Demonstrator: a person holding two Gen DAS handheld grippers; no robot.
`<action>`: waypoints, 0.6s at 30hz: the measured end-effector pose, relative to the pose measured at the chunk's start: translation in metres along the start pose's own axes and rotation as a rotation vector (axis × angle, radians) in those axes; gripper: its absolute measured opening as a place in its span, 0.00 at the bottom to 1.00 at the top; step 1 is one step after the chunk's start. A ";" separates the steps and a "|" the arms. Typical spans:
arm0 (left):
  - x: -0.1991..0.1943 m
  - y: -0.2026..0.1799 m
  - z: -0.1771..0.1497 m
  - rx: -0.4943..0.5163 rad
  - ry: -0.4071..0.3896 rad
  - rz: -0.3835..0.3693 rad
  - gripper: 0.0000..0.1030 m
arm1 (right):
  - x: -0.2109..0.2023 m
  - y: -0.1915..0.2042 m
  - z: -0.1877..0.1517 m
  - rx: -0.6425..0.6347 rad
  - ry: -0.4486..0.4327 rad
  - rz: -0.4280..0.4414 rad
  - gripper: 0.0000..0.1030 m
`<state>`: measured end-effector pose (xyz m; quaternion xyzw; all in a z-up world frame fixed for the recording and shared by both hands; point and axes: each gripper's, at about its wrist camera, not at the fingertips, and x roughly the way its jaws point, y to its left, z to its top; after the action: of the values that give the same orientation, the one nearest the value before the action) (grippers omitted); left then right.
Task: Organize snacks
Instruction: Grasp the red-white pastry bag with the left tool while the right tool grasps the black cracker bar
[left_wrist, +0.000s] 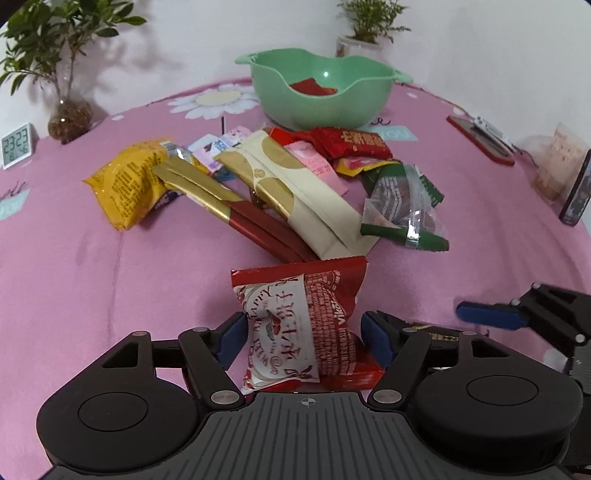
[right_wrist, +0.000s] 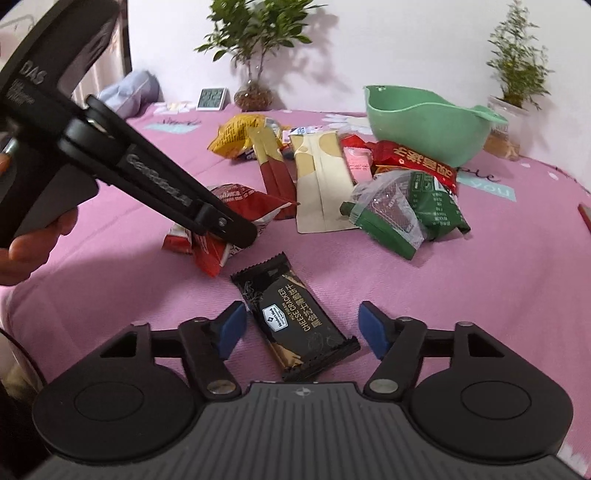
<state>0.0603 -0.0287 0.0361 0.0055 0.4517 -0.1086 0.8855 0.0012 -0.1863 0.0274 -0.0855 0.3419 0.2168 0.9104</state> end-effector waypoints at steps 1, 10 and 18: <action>0.003 0.000 0.001 0.001 0.003 0.002 1.00 | 0.002 0.000 0.000 -0.009 0.005 -0.001 0.74; 0.012 0.002 -0.004 0.017 -0.004 0.004 1.00 | 0.005 0.005 0.001 0.014 -0.024 -0.011 0.39; 0.004 0.010 -0.005 0.004 -0.044 0.032 1.00 | -0.003 -0.008 -0.003 0.054 -0.036 -0.099 0.35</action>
<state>0.0610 -0.0189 0.0293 0.0119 0.4315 -0.0953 0.8970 0.0006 -0.1954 0.0273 -0.0741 0.3267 0.1636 0.9279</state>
